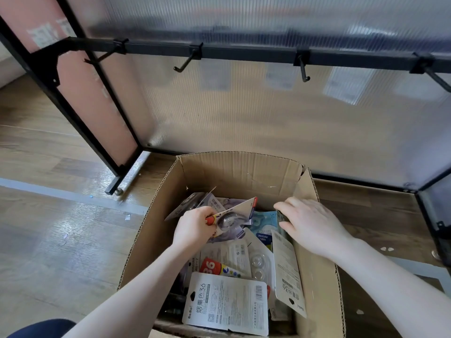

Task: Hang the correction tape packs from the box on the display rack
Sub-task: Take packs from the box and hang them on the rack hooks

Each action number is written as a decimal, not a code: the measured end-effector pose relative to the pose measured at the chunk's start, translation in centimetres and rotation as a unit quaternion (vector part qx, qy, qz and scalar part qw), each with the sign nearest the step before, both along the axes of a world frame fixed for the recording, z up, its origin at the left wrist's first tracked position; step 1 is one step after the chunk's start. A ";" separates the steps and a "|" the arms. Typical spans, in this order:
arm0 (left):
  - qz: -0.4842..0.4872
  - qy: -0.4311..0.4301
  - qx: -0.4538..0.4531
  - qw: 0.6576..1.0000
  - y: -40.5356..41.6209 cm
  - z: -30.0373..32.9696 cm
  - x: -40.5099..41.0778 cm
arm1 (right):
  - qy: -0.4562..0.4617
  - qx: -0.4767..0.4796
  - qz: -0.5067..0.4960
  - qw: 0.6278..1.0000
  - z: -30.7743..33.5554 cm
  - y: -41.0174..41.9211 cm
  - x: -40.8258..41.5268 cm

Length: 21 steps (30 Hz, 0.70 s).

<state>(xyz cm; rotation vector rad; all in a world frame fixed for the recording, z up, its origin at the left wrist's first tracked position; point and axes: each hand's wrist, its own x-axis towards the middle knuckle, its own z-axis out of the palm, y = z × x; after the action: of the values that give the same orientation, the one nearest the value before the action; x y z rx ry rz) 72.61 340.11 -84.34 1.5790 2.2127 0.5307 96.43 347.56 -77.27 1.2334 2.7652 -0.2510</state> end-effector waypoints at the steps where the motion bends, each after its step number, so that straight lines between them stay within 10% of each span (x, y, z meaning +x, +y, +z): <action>1: 0.001 -0.005 0.001 1.000 0.0 0.3 -0.1 | -0.003 -0.005 0.002 1.000 0.0 0.0 -0.2; 21: 0.018 -0.134 0.046 0.990 -0.2 2.7 -0.8 | -0.159 -0.170 0.054 0.971 -3.1 -1.5 -1.9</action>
<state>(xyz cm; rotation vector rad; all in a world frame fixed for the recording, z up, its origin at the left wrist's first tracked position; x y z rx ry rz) 71.79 339.92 -81.65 1.4199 2.0435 0.8161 94.53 346.05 -80.33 0.9413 2.3791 -0.4525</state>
